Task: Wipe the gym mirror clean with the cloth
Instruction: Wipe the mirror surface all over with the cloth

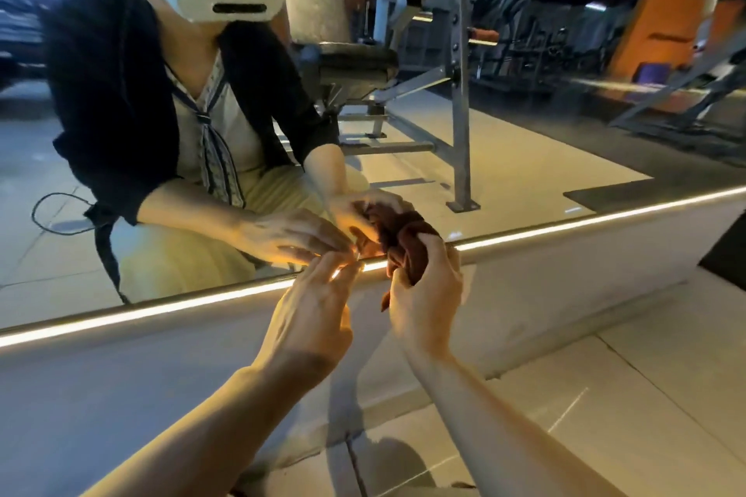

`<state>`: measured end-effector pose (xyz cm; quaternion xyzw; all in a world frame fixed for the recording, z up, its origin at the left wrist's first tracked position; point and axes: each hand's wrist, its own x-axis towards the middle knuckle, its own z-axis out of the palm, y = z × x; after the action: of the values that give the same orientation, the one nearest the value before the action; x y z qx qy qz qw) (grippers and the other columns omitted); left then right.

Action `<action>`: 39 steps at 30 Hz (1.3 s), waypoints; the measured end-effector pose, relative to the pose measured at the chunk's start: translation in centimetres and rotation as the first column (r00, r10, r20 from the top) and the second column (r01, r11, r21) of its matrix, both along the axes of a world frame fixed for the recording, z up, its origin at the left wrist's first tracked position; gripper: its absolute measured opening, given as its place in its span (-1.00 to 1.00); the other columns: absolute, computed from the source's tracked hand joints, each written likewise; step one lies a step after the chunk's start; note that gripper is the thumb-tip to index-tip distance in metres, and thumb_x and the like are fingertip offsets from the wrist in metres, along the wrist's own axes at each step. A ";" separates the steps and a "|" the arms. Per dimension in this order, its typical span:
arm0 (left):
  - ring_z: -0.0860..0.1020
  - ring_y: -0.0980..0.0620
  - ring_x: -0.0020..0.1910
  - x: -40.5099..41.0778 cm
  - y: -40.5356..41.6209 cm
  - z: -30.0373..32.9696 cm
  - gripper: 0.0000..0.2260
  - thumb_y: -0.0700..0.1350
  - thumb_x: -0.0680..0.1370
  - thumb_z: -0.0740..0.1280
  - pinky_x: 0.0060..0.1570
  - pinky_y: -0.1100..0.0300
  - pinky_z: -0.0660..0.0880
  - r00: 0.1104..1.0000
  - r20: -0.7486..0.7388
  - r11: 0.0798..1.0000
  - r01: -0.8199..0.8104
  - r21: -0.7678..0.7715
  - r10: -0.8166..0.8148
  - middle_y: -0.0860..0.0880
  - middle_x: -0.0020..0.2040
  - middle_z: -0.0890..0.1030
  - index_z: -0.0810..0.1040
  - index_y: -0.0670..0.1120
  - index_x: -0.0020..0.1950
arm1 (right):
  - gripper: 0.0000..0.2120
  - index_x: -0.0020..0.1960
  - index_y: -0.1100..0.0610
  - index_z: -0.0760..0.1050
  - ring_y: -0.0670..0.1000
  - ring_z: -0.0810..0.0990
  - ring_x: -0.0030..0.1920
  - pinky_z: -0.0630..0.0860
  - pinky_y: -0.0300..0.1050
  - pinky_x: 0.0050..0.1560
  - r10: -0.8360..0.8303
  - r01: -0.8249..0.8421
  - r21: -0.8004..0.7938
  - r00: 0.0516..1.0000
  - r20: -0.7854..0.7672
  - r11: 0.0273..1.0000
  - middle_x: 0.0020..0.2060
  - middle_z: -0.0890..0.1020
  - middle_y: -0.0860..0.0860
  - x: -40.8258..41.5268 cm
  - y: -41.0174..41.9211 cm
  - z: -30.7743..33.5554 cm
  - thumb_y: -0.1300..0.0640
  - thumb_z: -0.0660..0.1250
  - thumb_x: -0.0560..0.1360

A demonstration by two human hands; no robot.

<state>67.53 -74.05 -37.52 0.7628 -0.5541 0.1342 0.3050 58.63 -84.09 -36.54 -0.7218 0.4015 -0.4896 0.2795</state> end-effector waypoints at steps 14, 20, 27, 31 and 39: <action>0.60 -0.25 0.09 0.7 3.3 -0.3 -0.41 -0.59 0.25 0.38 -0.01 0.12 0.50 0.997 0.034 0.998 -0.068 0.002 0.068 -0.22 0.21 0.58 0.59 -0.28 0.26 | -0.62 0.26 0.11 0.55 0.03 0.37 0.15 0.20 -0.53 -0.02 0.112 -0.112 -0.009 0.993 -0.021 0.994 0.22 0.48 0.09 1.5 3.3 -0.4 0.36 0.41 0.48; 0.52 -0.23 0.27 1.2 5.9 0.2 -0.34 -0.56 0.27 0.37 0.23 -0.03 0.49 0.993 0.106 0.996 -0.052 0.074 0.044 -0.20 0.35 0.49 0.51 -0.28 0.37 | -0.64 0.30 0.13 0.50 0.14 0.48 0.25 0.42 -0.15 0.19 -0.034 -0.005 0.201 0.982 0.187 0.980 0.18 0.48 0.10 -0.1 1.5 1.1 0.35 0.35 0.53; 0.52 -0.18 0.27 2.2 9.1 -0.2 -0.35 -0.49 0.31 0.38 0.23 0.02 0.49 0.984 0.162 0.985 -0.101 0.138 0.078 -0.15 0.39 0.48 0.50 -0.21 0.39 | -0.57 0.28 0.09 0.48 0.12 0.49 0.17 0.43 -0.14 0.14 0.181 -0.184 0.255 0.983 0.035 0.949 0.13 0.45 0.06 2.0 4.9 -1.3 0.41 0.28 0.48; 0.41 -0.10 0.36 3.4 11.1 -1.3 -0.41 -0.45 0.38 0.29 0.35 0.04 0.38 0.990 0.131 0.997 -0.052 0.061 0.043 -0.09 0.42 0.42 0.47 -0.16 0.40 | -0.72 -0.07 0.01 0.54 0.16 0.66 -0.20 0.64 0.11 -0.10 0.213 -0.343 0.512 0.931 0.295 0.788 -0.19 0.65 0.10 3.9 5.6 -1.0 0.33 0.20 0.38; 0.48 -0.12 0.20 4.9 12.5 -0.3 -0.39 -0.53 0.25 0.46 0.14 -0.04 0.54 0.991 0.101 0.996 -0.087 -0.005 0.087 -0.17 0.26 0.56 0.58 -0.22 0.29 | -0.71 0.18 0.11 0.47 0.20 0.62 0.03 0.60 0.21 0.09 -0.124 0.045 0.402 0.977 0.173 0.915 0.07 0.40 0.02 3.8 5.6 0.2 0.36 0.23 0.52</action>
<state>72.40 -61.51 -37.79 0.7783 -0.5352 0.1860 0.2708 62.42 -78.46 -36.36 -0.5808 0.4938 -0.4783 0.4361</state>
